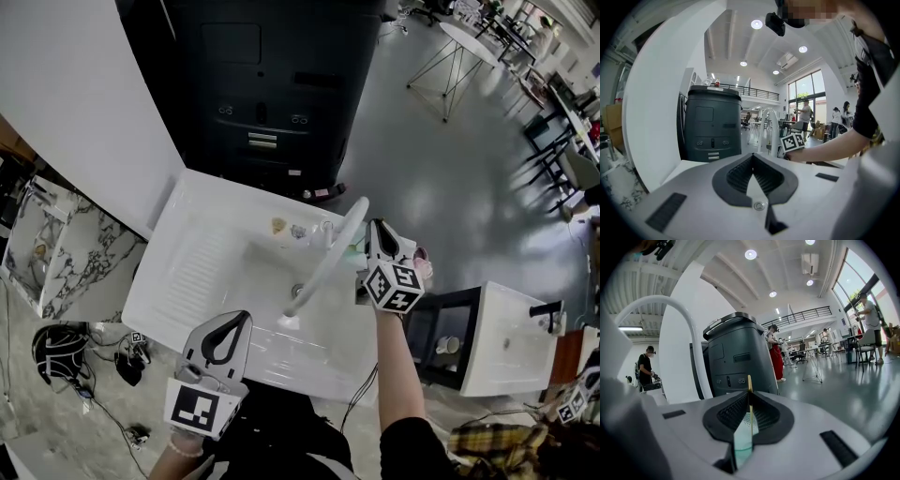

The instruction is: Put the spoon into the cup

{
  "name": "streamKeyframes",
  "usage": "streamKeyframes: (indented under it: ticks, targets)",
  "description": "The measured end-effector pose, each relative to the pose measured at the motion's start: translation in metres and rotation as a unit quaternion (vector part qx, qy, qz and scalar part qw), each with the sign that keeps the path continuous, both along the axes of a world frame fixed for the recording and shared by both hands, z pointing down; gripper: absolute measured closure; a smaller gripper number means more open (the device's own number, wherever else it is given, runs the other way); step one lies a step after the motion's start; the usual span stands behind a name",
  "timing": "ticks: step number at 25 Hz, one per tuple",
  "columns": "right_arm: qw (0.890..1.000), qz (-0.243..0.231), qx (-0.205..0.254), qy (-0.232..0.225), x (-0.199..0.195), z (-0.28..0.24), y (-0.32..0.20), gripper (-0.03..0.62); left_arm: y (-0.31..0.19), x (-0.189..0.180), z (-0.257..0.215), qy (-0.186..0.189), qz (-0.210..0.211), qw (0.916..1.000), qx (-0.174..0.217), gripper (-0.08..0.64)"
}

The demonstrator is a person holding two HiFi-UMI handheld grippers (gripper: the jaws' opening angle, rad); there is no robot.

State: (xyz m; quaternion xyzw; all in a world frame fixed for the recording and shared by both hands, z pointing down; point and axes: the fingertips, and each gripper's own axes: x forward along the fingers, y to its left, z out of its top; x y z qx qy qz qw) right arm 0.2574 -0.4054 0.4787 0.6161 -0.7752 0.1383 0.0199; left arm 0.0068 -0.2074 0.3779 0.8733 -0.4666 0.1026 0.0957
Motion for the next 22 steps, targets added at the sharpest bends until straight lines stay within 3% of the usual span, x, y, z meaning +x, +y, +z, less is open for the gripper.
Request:
streamKeyframes:
  ticks: [13,22]
  targets:
    - [0.999,0.027,-0.024,-0.006,0.018,0.007,0.011,0.485,0.000,0.006,-0.001,0.008,0.010,0.9999,0.002,0.563]
    - [0.998,0.043,-0.031,-0.028,0.023,0.013,0.026,0.468,0.003,0.007,-0.001,0.009,0.019,0.9998,0.003,0.564]
